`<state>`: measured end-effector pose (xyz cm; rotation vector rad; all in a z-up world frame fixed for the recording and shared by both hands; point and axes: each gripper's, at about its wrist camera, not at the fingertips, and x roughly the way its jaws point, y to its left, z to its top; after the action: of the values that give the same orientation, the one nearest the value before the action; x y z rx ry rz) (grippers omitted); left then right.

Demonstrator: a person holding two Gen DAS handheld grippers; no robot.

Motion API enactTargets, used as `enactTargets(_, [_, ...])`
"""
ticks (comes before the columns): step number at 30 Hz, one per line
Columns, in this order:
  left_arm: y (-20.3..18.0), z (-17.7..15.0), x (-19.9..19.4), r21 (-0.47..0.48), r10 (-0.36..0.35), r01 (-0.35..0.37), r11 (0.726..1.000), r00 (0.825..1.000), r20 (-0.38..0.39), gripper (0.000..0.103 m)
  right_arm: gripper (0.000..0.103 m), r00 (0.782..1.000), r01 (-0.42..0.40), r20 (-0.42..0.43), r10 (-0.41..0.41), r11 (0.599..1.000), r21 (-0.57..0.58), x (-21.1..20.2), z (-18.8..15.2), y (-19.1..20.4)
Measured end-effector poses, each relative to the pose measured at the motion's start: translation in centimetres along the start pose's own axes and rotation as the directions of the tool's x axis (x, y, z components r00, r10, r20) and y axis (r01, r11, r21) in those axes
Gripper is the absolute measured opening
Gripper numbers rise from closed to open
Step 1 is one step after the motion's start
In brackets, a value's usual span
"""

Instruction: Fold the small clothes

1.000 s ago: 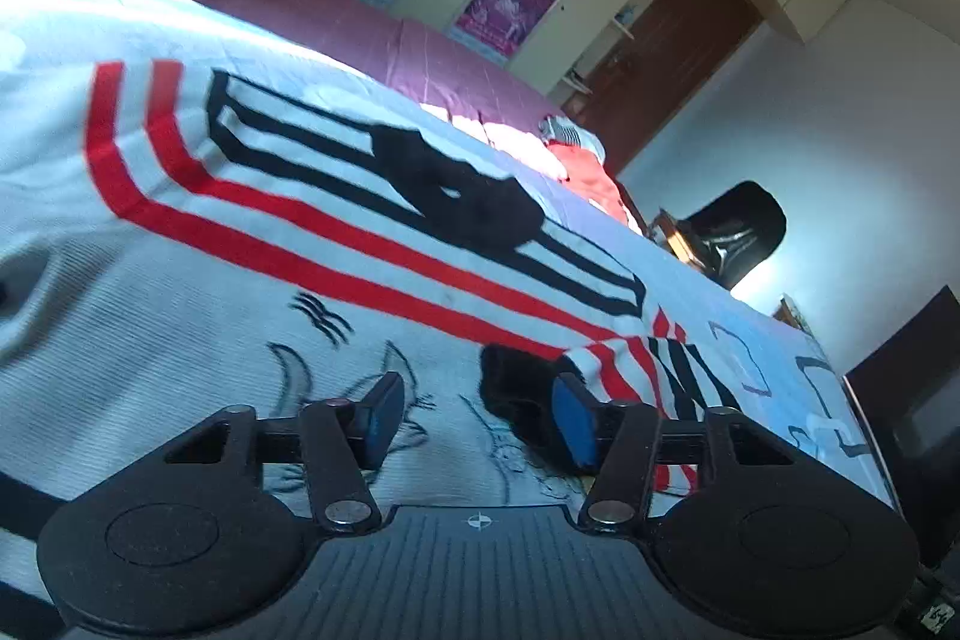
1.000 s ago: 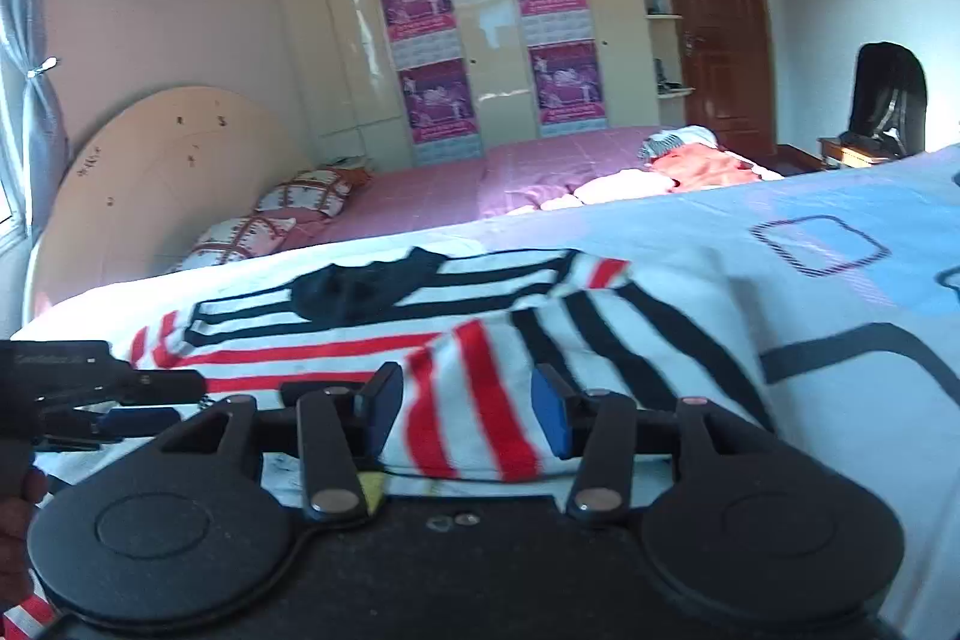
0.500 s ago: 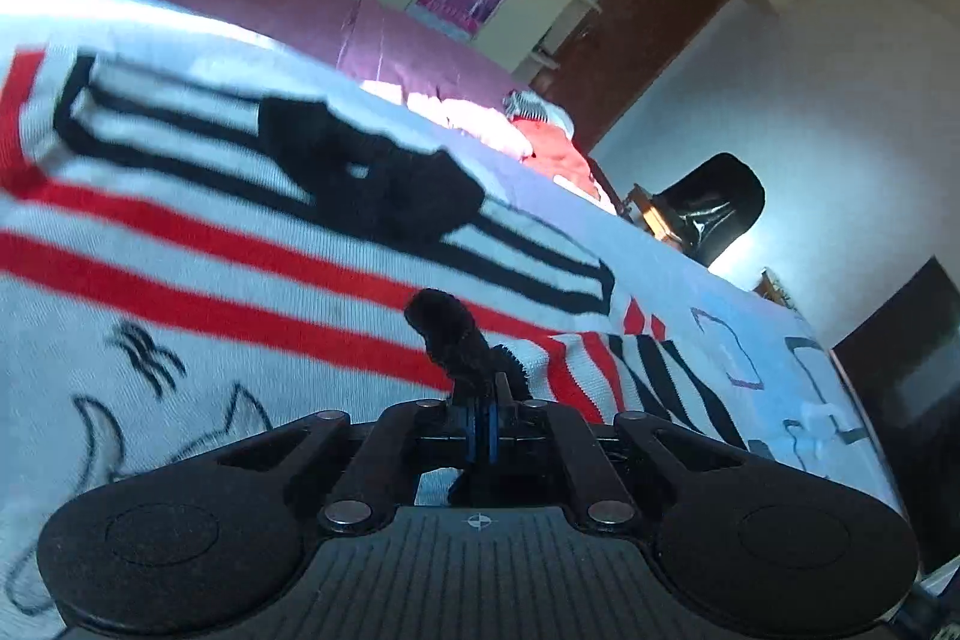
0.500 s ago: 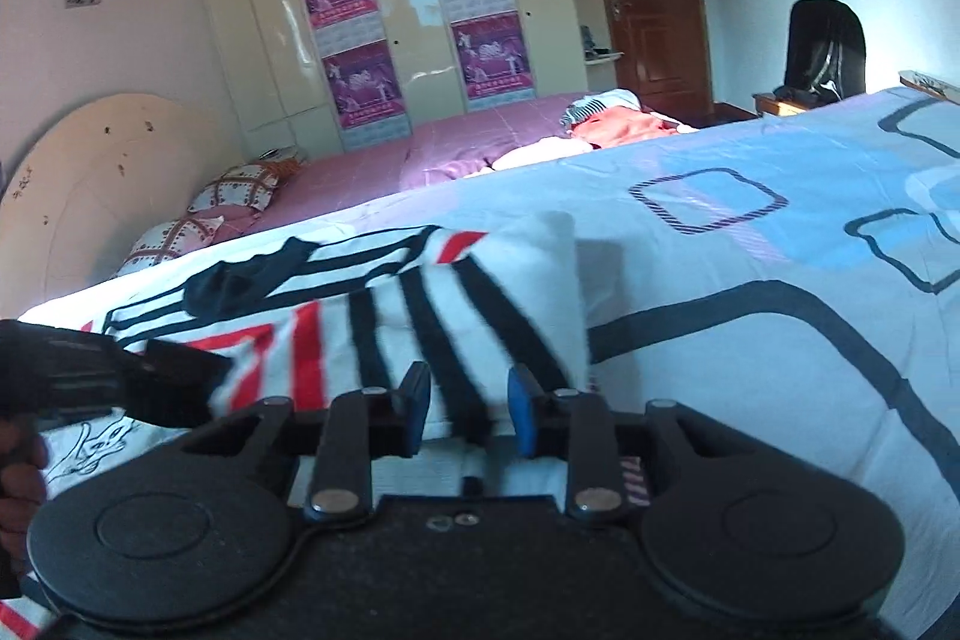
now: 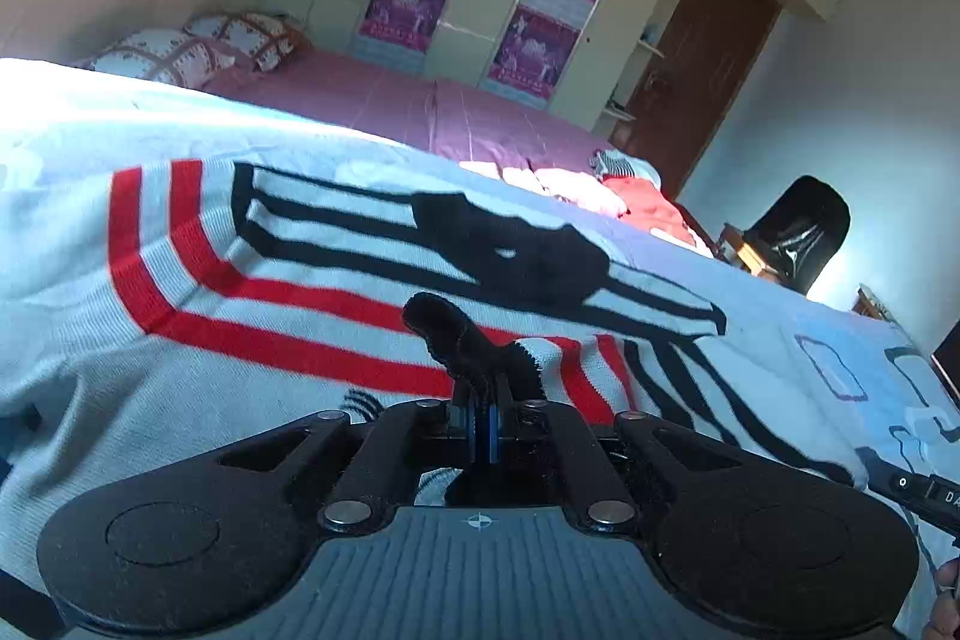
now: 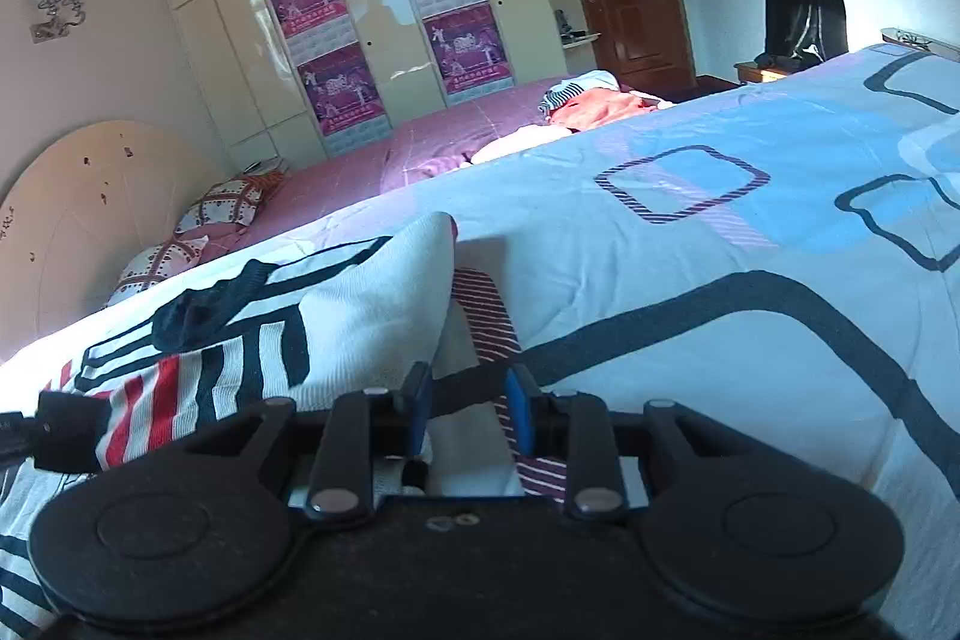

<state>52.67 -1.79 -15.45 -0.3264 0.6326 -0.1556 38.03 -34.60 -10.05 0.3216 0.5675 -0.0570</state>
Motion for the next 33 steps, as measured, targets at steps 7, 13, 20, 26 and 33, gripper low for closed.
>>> enactTargets(7, [2.1,-1.1,0.7,0.03,0.047,-0.045,0.999,0.996,-0.082,0.003,0.027,0.994,-0.108,-0.037,0.106,0.992,-0.063,1.3,-0.5,1.9])
enactTargets(13, [3.1,-0.8,0.4,0.01,0.059,-0.059,0.998,0.996,-0.069,0.003,0.033,0.993,-0.052,-0.11,0.032,0.982,-0.181,2.8,-1.3,3.2])
enactTargets(20, [3.4,-0.6,0.3,0.023,0.064,-0.063,0.998,0.996,-0.057,0.003,0.033,0.989,-0.076,-0.136,0.06,0.99,-0.115,3.6,-1.1,2.2])
enactTargets(26, [4.1,-1.1,0.5,-0.015,0.047,-0.047,0.999,0.998,-0.044,0.003,0.034,0.988,-0.152,-0.01,0.152,0.988,-0.005,4.4,3.8,0.5])
enactTargets(33, [4.5,-2.1,0.7,-0.089,0.046,-0.046,0.995,0.999,-0.006,0.003,0.038,0.973,-0.168,-0.128,0.191,0.971,0.172,13.3,6.1,-2.0])
